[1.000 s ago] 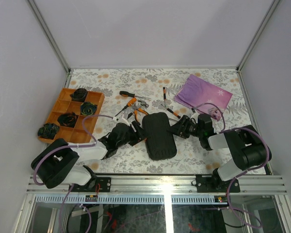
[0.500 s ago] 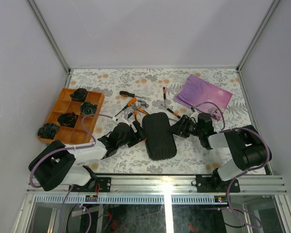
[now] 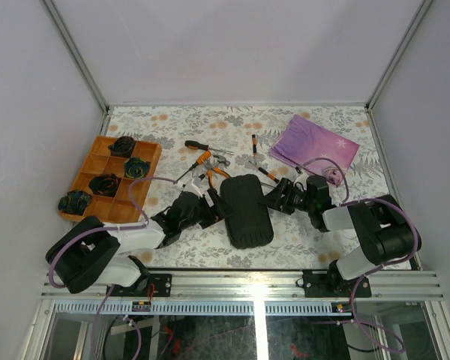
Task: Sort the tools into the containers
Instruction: Open the storage box at the center of the board.
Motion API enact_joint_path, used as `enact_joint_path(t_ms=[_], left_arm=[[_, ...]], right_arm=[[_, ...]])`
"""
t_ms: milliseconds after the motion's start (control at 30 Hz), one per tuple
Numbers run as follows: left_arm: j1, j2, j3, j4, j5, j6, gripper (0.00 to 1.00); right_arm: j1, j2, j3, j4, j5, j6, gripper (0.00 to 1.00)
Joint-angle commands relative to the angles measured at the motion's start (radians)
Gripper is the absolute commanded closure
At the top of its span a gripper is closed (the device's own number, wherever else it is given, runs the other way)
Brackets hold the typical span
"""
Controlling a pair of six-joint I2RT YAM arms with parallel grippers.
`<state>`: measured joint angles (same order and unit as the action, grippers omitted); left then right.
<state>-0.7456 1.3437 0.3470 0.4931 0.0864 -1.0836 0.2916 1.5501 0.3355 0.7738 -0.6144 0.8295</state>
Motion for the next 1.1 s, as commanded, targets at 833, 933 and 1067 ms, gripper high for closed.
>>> enact_joint_path(t_ms=[833,933,1067], left_arm=[[-0.005,0.096,0.005,0.097,0.037,0.007,0.31],[-0.005,0.101,0.004,0.101,0.038,0.006,0.31],[-0.005,0.1,0.003,0.1,0.039,0.007,0.31]], right_arm=[[0.034,-0.075,0.026,-0.049,-0.072,-0.118,0.18],[0.062,-0.055,0.055,-0.1,-0.048,-0.137,0.19],[0.087,-0.036,0.082,-0.174,0.007,-0.164,0.22]])
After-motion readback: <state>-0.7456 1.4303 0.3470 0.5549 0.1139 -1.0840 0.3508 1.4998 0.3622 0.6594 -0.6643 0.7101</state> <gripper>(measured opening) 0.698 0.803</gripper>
